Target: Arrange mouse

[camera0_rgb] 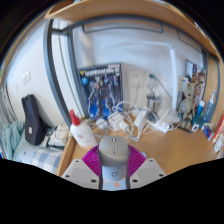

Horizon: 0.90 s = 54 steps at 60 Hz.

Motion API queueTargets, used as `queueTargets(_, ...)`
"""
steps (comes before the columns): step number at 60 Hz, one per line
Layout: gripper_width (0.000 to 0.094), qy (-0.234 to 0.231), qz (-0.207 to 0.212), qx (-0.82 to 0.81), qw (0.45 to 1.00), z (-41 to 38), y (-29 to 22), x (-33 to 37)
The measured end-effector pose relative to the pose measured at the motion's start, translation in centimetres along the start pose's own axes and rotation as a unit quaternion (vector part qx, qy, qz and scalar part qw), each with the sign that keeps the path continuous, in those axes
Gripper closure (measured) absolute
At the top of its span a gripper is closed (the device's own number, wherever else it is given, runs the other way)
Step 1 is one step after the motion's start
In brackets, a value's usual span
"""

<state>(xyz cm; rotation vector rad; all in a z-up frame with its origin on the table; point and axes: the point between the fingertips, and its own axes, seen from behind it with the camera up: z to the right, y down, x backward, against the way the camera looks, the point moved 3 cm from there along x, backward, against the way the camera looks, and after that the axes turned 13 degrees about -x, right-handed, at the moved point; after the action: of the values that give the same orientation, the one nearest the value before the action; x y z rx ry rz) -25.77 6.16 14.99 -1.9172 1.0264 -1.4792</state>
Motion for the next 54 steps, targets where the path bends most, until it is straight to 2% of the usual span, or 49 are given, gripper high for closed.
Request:
queueTargets(11, 0.0632, 0.028, -0.064, 0.032, 0.997, 1.1, 7.9, -4.7)
queueTargets(18, 0.061, 0.039, -0.085, 0.035, 0.995, 2.0, 11.1, -6.2)
queueTargets(24, 0.0596, 0.044, -0.084, 0.038, 0.995, 2.6, 12.2, -6.5)
queueTargets(31, 0.0497, 0.046, -0.08, 0.046, 0.995, 2.6, 12.3, -6.5)
queueTargets(37, 0.0412, 0.038, -0.104, 0.026, 0.994, 2.5, 12.8, -6.6)
queueTargets(38, 0.0367, 0.038, -0.105, 0.024, 0.993, 2.4, 12.7, -6.4)
queueTargets(41, 0.0143, 0.041, -0.109, 0.019, 0.993, 2.6, 12.2, -5.8)
queueTargets(43, 0.0086, 0.039, -0.106, 0.021, 0.993, 2.5, 11.5, -5.1)
queueTargets(54, 0.0088, 0.032, -0.063, 0.029, 0.997, 1.1, 5.5, 1.3)
